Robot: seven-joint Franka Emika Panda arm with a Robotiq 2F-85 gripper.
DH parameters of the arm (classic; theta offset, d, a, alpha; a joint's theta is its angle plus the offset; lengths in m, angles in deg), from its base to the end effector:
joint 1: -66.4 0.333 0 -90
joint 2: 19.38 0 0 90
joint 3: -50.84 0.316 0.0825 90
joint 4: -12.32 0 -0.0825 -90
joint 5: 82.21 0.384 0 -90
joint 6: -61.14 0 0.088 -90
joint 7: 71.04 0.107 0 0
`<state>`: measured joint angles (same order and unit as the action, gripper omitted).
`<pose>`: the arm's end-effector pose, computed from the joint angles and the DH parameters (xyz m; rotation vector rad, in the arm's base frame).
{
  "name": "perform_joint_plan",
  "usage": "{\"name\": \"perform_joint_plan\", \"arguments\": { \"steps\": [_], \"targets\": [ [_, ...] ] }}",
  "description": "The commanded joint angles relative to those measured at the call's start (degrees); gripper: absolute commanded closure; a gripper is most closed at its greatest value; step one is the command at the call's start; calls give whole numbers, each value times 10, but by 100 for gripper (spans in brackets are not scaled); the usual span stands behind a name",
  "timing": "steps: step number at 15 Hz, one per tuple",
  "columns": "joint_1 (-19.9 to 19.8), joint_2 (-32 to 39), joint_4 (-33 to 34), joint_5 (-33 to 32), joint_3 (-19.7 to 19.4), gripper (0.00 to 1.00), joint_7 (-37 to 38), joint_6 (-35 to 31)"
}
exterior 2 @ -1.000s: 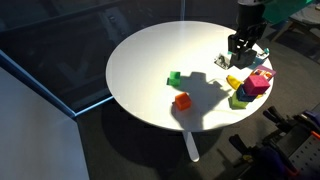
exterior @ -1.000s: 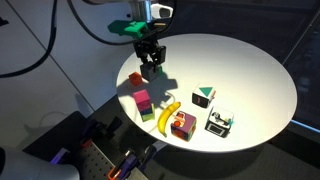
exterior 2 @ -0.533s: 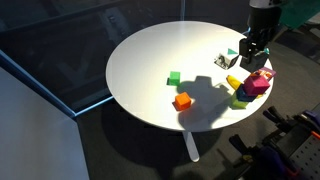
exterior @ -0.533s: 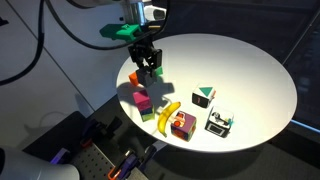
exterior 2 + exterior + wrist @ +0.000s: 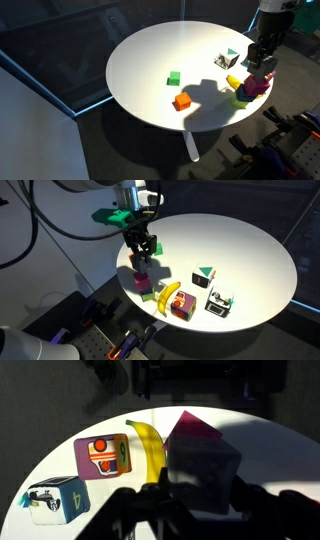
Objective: Put the grey building block on the pink building block
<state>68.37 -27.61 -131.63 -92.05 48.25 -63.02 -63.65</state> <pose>0.4300 -0.0108 0.3188 2.9920 -0.0570 -0.2727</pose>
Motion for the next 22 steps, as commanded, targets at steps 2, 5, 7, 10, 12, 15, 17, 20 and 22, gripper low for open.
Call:
{"name": "perform_joint_plan", "arguments": {
  "steps": [2,5,7,10,12,15,17,20,22],
  "targets": [
    [-16,-27,-21,7,9,70,-3,-6],
    [-17,-24,-25,13,9,70,3,-14],
    [-17,-22,-28,19,9,70,5,-22],
    [-17,-16,-31,33,9,70,5,-37],
    [-18,-17,-34,37,8,70,6,-41],
    [-20,-18,-39,34,9,70,10,-47],
    [-21,-18,-42,30,10,70,12,-50],
    [-23,-15,-44,25,10,70,16,-52],
    [-24,-13,-44,23,11,70,17,-51]
  ]
}}
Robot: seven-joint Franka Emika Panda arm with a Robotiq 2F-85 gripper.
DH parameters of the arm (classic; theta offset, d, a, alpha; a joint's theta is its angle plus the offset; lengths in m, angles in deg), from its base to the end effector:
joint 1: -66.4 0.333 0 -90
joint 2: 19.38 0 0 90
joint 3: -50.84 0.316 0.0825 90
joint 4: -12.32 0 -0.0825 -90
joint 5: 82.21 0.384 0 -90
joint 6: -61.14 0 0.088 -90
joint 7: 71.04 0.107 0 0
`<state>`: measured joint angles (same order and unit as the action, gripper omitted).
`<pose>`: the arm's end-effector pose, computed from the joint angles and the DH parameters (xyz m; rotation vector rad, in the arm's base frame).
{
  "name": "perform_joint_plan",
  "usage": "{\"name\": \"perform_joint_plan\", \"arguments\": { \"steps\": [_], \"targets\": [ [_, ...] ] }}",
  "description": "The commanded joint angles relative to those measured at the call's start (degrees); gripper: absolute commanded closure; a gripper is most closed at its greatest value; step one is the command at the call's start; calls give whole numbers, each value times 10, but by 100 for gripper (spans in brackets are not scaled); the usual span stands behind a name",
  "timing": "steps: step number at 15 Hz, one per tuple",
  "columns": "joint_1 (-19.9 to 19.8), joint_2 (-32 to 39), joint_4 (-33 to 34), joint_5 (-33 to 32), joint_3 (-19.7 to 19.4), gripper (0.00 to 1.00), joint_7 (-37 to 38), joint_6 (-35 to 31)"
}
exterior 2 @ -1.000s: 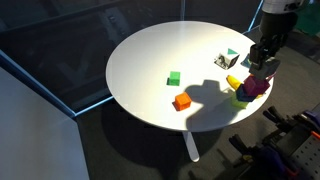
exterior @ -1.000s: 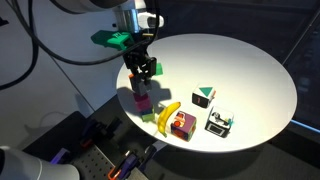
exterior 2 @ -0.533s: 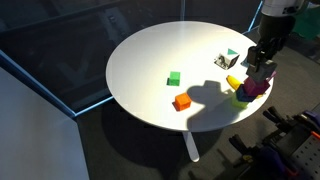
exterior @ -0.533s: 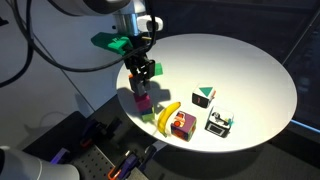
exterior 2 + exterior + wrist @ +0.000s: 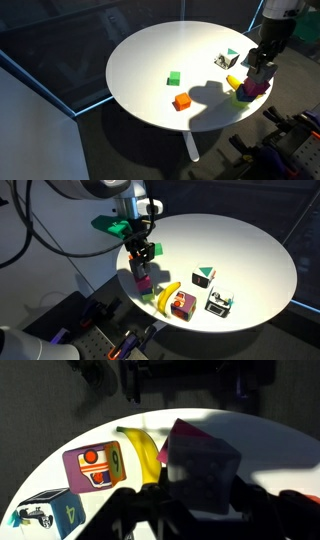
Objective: Put the grey building block on the pink building block
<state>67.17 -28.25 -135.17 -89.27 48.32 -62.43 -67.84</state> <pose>0.4172 -0.0158 0.3042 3.0361 -0.1429 -0.2478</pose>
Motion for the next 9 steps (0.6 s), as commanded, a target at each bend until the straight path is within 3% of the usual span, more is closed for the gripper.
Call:
{"name": "perform_joint_plan", "arguments": {
  "steps": [1,9],
  "targets": [
    [-12,-6,-9,-6,11,70,12,-9],
    [-13,2,-9,-10,13,70,17,-9]
  ]
}}
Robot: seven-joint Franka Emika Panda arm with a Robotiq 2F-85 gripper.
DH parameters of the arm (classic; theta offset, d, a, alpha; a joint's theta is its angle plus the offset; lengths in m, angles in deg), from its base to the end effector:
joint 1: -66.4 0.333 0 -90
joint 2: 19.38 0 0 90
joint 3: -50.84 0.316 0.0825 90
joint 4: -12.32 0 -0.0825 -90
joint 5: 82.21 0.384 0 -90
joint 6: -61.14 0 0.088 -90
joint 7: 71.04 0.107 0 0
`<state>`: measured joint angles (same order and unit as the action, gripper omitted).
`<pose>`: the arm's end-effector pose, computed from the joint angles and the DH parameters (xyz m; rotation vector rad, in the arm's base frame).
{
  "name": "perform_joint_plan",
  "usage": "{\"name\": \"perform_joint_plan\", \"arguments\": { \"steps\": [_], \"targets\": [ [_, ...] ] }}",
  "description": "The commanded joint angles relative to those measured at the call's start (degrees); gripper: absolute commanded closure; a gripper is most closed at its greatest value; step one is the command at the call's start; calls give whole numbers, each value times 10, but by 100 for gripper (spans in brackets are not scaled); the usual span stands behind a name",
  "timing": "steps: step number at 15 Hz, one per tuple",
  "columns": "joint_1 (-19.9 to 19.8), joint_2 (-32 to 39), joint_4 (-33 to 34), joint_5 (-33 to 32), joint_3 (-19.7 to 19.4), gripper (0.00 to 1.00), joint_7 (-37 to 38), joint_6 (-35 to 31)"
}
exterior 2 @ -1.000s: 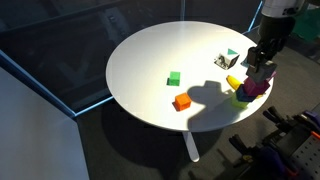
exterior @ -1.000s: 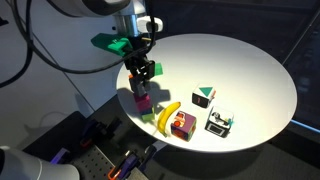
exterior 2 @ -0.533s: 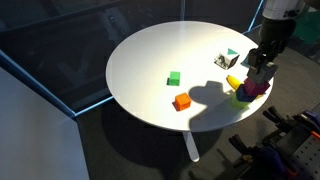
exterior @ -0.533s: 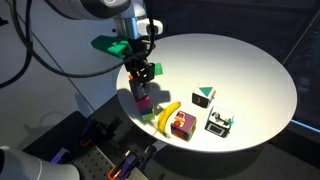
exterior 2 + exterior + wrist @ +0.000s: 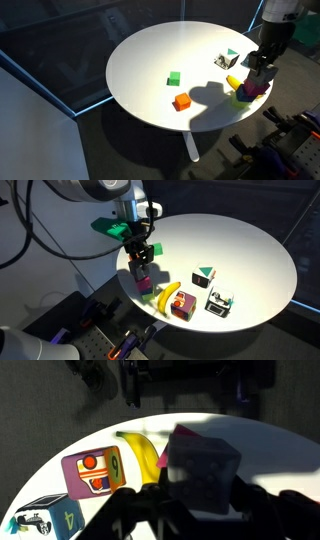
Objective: Put the grey building block on the pink building block
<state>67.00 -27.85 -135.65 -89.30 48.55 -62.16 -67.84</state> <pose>0.4141 -0.0153 0.2981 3.0319 -0.1468 -0.2704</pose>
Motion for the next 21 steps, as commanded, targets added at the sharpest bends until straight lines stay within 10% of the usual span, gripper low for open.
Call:
{"name": "perform_joint_plan", "arguments": {
  "steps": [1,11,12,16,21],
  "targets": [
    [-12,-1,-5,-11,11,70,14,-10],
    [-17,11,2,-10,11,70,11,-16],
    [-17,11,2,-9,11,20,11,-16],
    [-18,12,2,-9,10,1,9,-14],
    [-19,4,8,-4,8,0,2,0]
  ]
}}
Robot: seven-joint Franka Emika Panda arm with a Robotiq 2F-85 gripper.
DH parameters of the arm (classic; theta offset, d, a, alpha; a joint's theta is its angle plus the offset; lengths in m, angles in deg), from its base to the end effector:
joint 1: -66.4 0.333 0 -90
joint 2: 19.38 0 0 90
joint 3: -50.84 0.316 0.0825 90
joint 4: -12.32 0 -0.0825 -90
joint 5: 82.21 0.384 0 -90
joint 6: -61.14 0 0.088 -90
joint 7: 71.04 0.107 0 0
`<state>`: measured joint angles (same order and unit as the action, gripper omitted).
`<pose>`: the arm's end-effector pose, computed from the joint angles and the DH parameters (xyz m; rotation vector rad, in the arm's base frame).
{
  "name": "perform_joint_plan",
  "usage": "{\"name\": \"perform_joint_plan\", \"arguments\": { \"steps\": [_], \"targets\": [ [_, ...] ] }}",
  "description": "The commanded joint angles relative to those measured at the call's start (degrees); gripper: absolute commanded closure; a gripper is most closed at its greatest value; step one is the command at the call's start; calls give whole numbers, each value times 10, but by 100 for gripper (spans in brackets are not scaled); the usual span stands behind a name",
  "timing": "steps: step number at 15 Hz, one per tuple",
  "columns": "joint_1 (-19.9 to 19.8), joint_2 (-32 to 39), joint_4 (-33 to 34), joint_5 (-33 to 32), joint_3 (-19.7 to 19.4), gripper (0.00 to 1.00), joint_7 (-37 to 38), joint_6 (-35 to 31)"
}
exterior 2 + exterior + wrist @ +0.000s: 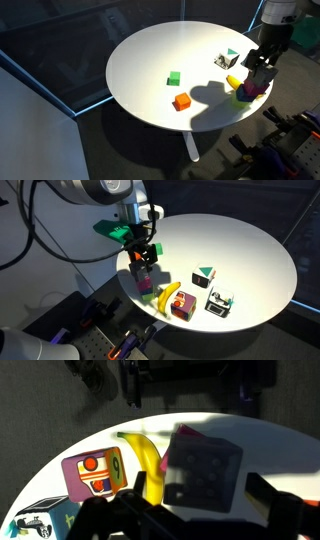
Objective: Put the grey building block on the pink building block
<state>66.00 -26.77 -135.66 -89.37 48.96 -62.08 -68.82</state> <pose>0.4152 -0.0194 0.2914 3.0306 -0.1612 -0.2739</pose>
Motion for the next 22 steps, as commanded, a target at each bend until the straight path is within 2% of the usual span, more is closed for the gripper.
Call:
{"name": "perform_joint_plan", "arguments": {
  "steps": [1,7,15,20,22],
  "targets": [
    [-9,-8,10,0,3,0,-1,12],
    [-9,-15,36,17,2,0,-12,19],
    [-2,-3,105,55,6,0,-22,39],
    [2,-20,124,63,10,0,-34,48],
    [2,-32,128,58,10,0,-43,72]
  ]
}}
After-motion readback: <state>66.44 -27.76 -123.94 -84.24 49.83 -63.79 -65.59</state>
